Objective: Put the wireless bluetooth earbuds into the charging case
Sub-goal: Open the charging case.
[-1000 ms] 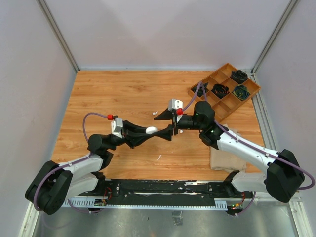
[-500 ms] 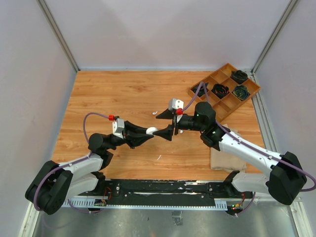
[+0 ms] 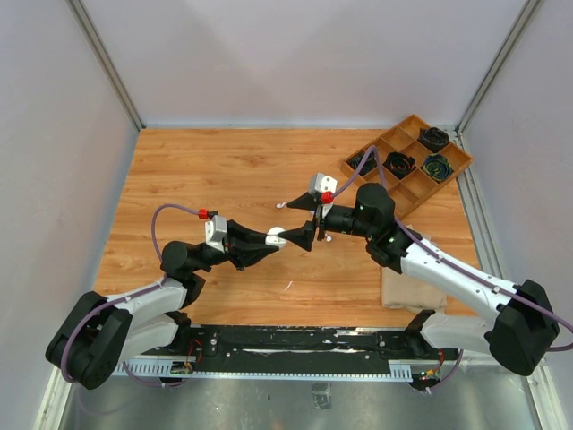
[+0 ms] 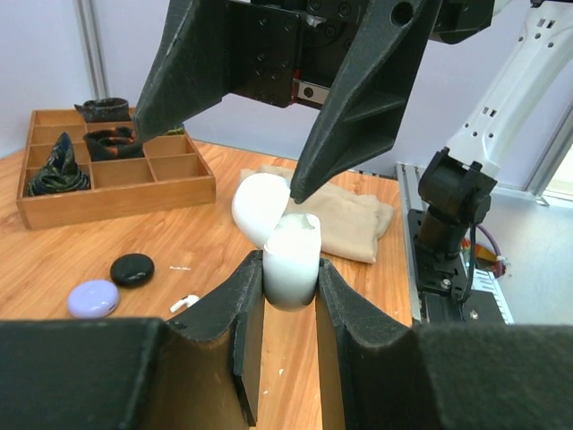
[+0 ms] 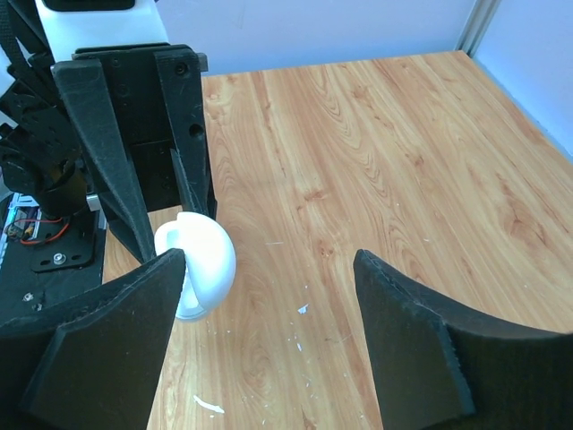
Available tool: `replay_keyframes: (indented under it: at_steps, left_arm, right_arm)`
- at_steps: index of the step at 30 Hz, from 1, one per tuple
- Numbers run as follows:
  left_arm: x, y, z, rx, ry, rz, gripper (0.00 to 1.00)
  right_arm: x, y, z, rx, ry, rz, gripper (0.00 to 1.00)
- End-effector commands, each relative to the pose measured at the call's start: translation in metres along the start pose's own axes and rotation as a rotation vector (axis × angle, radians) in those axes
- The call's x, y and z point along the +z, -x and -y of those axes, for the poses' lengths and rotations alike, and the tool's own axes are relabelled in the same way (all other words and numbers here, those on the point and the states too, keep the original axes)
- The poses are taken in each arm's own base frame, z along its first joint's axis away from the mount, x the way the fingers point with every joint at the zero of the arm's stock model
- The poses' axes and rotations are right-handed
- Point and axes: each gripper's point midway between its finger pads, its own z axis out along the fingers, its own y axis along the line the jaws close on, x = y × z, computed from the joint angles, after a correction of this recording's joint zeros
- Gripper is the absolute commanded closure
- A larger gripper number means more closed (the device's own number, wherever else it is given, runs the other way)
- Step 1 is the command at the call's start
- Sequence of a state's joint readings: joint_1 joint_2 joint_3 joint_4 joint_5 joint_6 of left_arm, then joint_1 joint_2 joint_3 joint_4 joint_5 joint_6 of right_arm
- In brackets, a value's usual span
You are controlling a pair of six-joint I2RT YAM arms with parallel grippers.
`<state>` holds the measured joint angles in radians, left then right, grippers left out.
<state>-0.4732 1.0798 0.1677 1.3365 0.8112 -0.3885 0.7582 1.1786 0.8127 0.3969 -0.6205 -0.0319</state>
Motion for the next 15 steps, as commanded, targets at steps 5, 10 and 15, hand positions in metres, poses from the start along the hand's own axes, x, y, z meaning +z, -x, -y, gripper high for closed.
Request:
replay_keyframes:
  at_steps: [5, 10, 15]
  left_arm:
    - [0.001, 0.006, 0.0, 0.039, -0.01, 0.013, 1.0]
    - [0.001, 0.004, -0.005, 0.033, 0.02, 0.013, 1.0]
    - [0.0, 0.004, -0.005, 0.034, 0.022, 0.016, 1.0]
  right_arm:
    - [-0.003, 0.026, 0.007, -0.027, -0.053, 0.035, 0.22]
    - [-0.006, 0.025, 0.01, -0.014, -0.073, 0.016, 0.2]
    - [-0.007, 0.016, 0.021, 0.008, -0.136, -0.037, 0.19]
